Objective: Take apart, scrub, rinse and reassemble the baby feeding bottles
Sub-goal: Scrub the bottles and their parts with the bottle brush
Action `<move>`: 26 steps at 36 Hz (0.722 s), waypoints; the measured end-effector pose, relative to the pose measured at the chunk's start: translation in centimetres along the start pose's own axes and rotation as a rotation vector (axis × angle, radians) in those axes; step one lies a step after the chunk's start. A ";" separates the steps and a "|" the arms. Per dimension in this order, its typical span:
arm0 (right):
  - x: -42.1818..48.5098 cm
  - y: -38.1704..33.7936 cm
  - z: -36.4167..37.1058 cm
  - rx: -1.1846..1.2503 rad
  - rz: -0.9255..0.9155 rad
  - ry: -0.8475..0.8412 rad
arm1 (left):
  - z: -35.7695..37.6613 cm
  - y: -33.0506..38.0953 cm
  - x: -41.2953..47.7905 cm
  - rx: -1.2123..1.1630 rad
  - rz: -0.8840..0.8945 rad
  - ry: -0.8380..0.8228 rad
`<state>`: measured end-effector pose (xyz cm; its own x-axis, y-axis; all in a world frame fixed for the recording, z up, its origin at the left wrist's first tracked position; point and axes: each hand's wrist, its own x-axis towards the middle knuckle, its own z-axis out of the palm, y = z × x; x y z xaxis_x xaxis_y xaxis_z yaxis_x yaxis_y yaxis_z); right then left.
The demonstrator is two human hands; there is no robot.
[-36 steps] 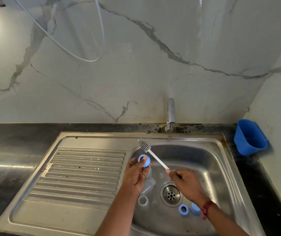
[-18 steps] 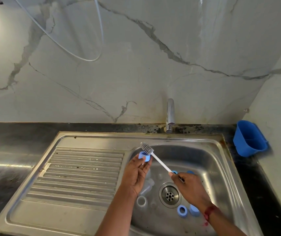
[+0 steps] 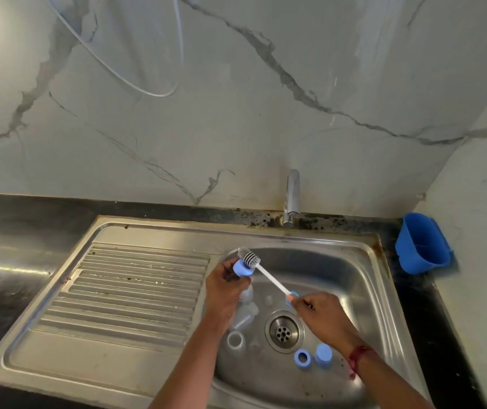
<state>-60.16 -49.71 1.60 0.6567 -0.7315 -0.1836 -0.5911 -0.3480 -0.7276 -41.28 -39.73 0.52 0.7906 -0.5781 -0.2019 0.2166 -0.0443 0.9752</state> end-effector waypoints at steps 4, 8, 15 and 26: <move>0.5 0.4 0.0 0.004 0.004 0.029 | 0.9 0.4 -0.3 0.071 0.028 -0.022; -0.6 0.1 0.1 0.055 0.006 0.045 | 0.6 1.3 -0.2 -0.017 0.018 0.040; -2.1 -0.6 1.0 0.087 0.093 0.052 | -0.6 1.0 0.0 0.037 0.000 -0.001; -4.0 -1.4 2.4 -0.009 0.154 0.085 | -0.7 0.4 -1.0 0.015 -0.020 0.002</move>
<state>-60.82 -44.87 1.77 0.5166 -0.8232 -0.2355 -0.6857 -0.2330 -0.6896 -41.56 -38.56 1.07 0.7874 -0.5754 -0.2213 0.2235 -0.0681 0.9723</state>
